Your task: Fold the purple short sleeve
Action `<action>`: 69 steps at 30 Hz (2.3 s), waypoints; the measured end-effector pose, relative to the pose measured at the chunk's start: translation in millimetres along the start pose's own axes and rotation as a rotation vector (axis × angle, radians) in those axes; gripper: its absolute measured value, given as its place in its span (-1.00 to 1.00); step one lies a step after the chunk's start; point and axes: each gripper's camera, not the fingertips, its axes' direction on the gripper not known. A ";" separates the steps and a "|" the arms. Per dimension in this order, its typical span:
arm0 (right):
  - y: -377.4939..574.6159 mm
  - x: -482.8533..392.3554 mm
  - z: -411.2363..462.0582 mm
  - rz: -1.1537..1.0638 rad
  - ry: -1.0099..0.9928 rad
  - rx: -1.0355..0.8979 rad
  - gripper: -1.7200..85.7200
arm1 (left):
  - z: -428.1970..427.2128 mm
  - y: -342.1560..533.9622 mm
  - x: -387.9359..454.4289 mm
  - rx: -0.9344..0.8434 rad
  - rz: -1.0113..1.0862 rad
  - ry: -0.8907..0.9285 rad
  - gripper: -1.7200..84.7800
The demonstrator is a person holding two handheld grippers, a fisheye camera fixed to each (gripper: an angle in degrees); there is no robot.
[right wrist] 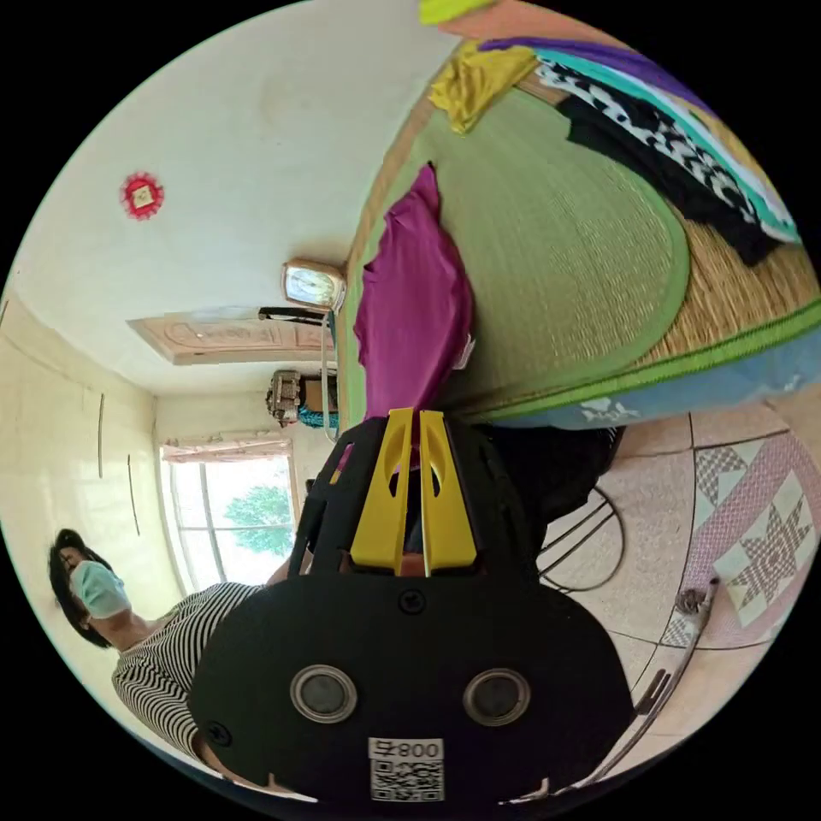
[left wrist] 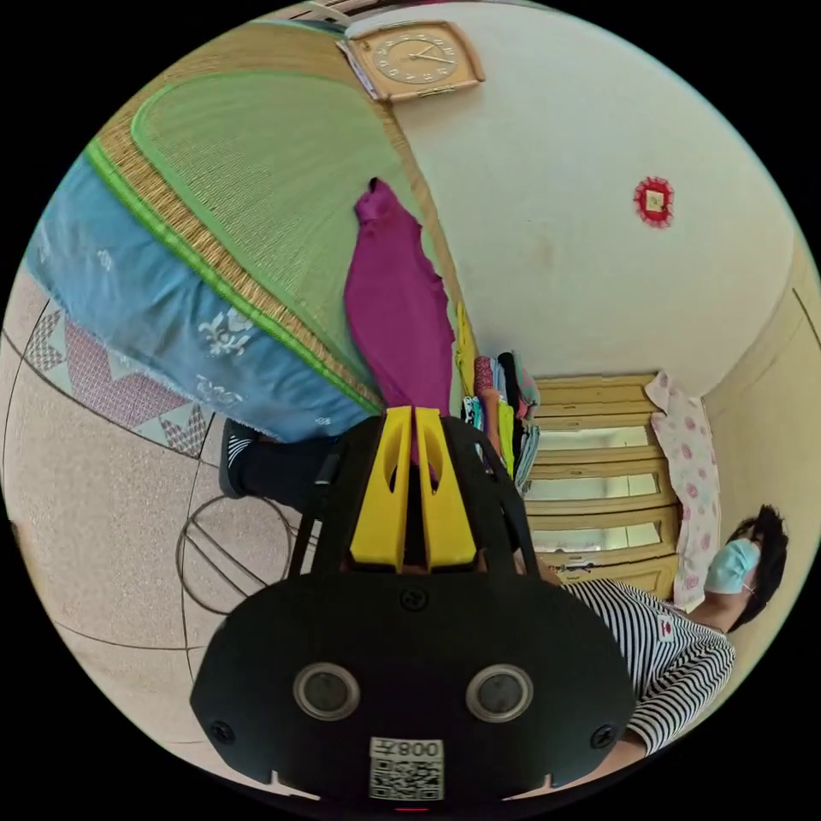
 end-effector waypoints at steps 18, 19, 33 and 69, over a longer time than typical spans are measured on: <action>18.4 15.0 3.8 0.092 -0.091 0.039 -0.93 | 52.2 11.9 -28.8 0.005 -0.013 0.022 -0.94; 19.9 14.8 3.6 0.097 -0.090 0.046 -0.93 | 54.0 13.0 -30.7 0.008 -0.016 0.023 -0.94; 37.7 -56.4 -8.3 -0.019 0.063 0.189 -0.96 | 143.5 11.4 -12.6 -0.049 0.110 -0.115 -0.96; -33.1 -182.9 154.1 -0.292 0.637 0.087 -0.96 | 512.3 -128.5 22.5 -0.202 0.372 -0.670 -0.96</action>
